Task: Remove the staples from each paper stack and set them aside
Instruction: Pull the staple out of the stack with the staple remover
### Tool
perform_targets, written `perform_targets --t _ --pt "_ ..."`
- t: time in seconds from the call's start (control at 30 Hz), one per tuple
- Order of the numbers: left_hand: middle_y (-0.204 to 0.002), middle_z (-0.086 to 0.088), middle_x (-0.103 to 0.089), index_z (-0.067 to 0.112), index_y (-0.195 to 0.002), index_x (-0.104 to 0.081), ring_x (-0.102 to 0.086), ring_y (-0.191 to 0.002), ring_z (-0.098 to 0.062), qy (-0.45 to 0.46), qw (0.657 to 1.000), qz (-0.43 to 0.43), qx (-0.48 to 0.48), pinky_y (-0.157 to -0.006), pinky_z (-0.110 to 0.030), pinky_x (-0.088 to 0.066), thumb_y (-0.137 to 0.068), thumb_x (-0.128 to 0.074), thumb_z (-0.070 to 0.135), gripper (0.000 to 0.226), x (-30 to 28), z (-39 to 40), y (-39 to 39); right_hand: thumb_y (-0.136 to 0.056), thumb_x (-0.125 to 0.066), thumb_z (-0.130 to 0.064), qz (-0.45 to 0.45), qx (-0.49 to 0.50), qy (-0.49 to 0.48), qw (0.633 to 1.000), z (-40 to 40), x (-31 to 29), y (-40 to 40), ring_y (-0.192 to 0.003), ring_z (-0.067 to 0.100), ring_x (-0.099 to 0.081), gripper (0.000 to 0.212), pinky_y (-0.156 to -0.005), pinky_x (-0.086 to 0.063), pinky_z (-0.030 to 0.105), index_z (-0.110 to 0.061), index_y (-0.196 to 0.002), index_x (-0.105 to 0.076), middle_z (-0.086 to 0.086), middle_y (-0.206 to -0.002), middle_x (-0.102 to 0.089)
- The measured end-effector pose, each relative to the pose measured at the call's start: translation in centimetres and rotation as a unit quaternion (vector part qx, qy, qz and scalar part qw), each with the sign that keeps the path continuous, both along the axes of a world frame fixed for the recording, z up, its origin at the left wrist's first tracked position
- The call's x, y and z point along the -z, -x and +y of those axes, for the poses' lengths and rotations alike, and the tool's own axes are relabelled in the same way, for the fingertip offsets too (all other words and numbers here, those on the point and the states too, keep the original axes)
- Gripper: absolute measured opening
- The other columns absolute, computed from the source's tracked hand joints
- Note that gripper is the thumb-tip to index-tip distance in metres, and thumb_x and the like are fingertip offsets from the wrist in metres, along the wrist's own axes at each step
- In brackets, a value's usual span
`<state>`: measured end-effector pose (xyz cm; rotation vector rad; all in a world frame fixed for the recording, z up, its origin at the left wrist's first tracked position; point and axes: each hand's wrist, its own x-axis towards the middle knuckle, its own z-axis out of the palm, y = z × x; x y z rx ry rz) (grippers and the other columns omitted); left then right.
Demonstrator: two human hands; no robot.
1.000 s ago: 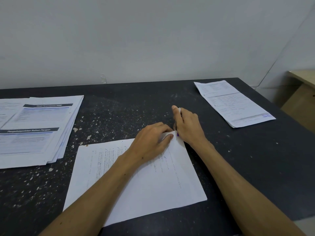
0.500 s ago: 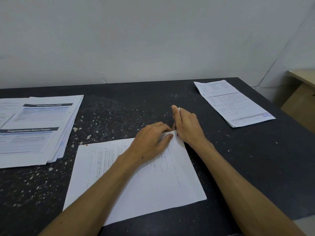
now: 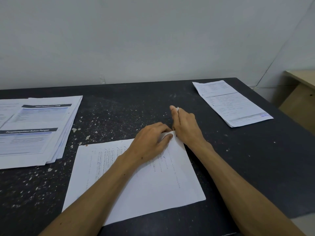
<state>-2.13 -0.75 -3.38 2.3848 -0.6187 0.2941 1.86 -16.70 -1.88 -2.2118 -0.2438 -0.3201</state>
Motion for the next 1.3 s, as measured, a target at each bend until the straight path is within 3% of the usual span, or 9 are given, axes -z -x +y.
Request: perform_targets --t 0.1,0.23,0.33,0.47,0.67,0.77,0.87,1.07,1.3 --pt "-0.103 0.009 -0.069 0.018 -0.111 -0.071 -0.063 -0.093 -0.01 -0.003 1.0 0.0 -0.002 -0.085 -0.035 -0.053 -0.1 -0.062 0.027 0.017 0.0 0.0 0.1 -0.11 -0.033 -0.05 0.014 0.005 0.006 1.0 -0.1 0.0 0.1 -0.068 0.023 -0.059 0.049 -0.067 -0.054 0.051 -0.024 -0.072 -0.048 0.0 -0.066 -0.059" --pt "-0.103 0.008 -0.068 0.019 -0.109 -0.07 -0.062 -0.092 -0.012 -0.012 1.0 0.003 -0.01 -0.084 -0.038 -0.053 -0.1 -0.061 0.029 0.016 0.0 0.0 0.1 -0.11 -0.036 -0.049 0.004 0.004 -0.014 1.0 -0.5 -0.1 0.1 -0.064 0.018 -0.058 0.056 -0.066 -0.051 0.042 -0.012 -0.071 -0.052 0.005 -0.065 -0.06" --pt "-0.103 0.01 -0.067 0.02 -0.109 -0.07 -0.062 -0.093 -0.01 -0.009 1.0 0.003 -0.007 -0.086 -0.036 -0.052 -0.101 -0.062 0.028 0.014 -0.1 0.1 0.1 -0.11 -0.038 -0.048 0.011 0.016 -0.054 0.998 -1.1 -0.1 0.0 -0.064 0.016 -0.058 0.054 -0.067 -0.048 0.036 -0.016 -0.069 -0.052 0.004 -0.066 -0.061" --pt "-0.099 0.014 -0.067 0.022 -0.105 -0.07 -0.062 -0.092 -0.007 0.009 1.0 0.007 0.0 -0.086 -0.035 -0.053 -0.1 -0.064 0.027 0.01 0.0 0.2 0.1 -0.108 -0.037 -0.055 0.019 0.05 -0.121 0.991 -2.3 -0.3 -0.5 -0.071 0.03 -0.07 0.062 -0.075 -0.058 0.048 -0.006 -0.078 -0.06 0.015 -0.072 -0.07" --pt "-0.093 0.015 -0.067 0.022 -0.102 -0.072 -0.064 -0.088 -0.006 0.049 0.999 -0.001 0.024 -0.081 -0.026 -0.051 -0.099 -0.068 0.02 0.005 -0.3 0.4 0.2 -0.104 -0.033 -0.065 0.027 0.109 -0.13 0.985 -4.0 -0.4 -1.1 -0.075 0.022 -0.072 0.064 -0.083 -0.057 0.049 -0.015 -0.079 -0.064 0.007 -0.073 -0.073" --pt "-0.099 0.012 -0.073 0.022 -0.109 -0.077 -0.068 -0.094 -0.007 0.073 0.997 -0.007 0.035 -0.086 -0.026 -0.055 -0.096 -0.07 0.013 0.016 -0.4 0.5 0.3 -0.102 -0.037 -0.066 0.027 0.144 -0.099 0.984 -4.7 -0.6 -1.2 -0.082 0.019 -0.067 0.061 -0.085 -0.054 0.048 -0.017 -0.078 -0.064 0.0 -0.075 -0.07" --pt "-0.102 0.011 -0.074 0.023 -0.111 -0.08 -0.07 -0.097 -0.007 0.086 0.995 -0.014 0.045 -0.09 -0.03 -0.057 -0.093 -0.072 0.009 0.024 -0.5 0.6 0.4 -0.1 -0.039 -0.068 0.023 0.175 -0.011 0.984 -5.3 -0.7 -1.0 -0.087 0.02 -0.06 0.057 -0.076 -0.048 0.043 -0.018 -0.082 -0.06 -0.004 -0.078 -0.066" --pt "-0.094 0.012 -0.075 0.023 -0.095 -0.085 -0.072 -0.092 -0.012 0.147 0.987 0.05 0.034 -0.086 -0.029 -0.059 -0.086 -0.084 0.023 0.008 -0.9 0.5 0.7 -0.094 -0.051 -0.069 -0.024 0.189 0.198 0.962 -5.1 -0.5 -0.5 -0.08 0.025 -0.062 0.039 -0.072 -0.046 0.038 -0.031 -0.102 -0.057 -0.002 -0.081 -0.067" --pt "-0.094 0.013 -0.077 0.024 -0.089 -0.085 -0.073 -0.094 -0.007 0.16 0.98 0.115 0.038 -0.091 -0.024 -0.057 -0.082 -0.087 0.017 0.01 -1.4 0.9 0.8 -0.091 -0.067 -0.054 0.046 0.145 0.168 0.974 -4.4 0.0 -0.4 -0.083 0.021 -0.058 0.034 -0.068 -0.042 0.035 -0.024 -0.095 -0.051 -0.005 -0.087 -0.063"
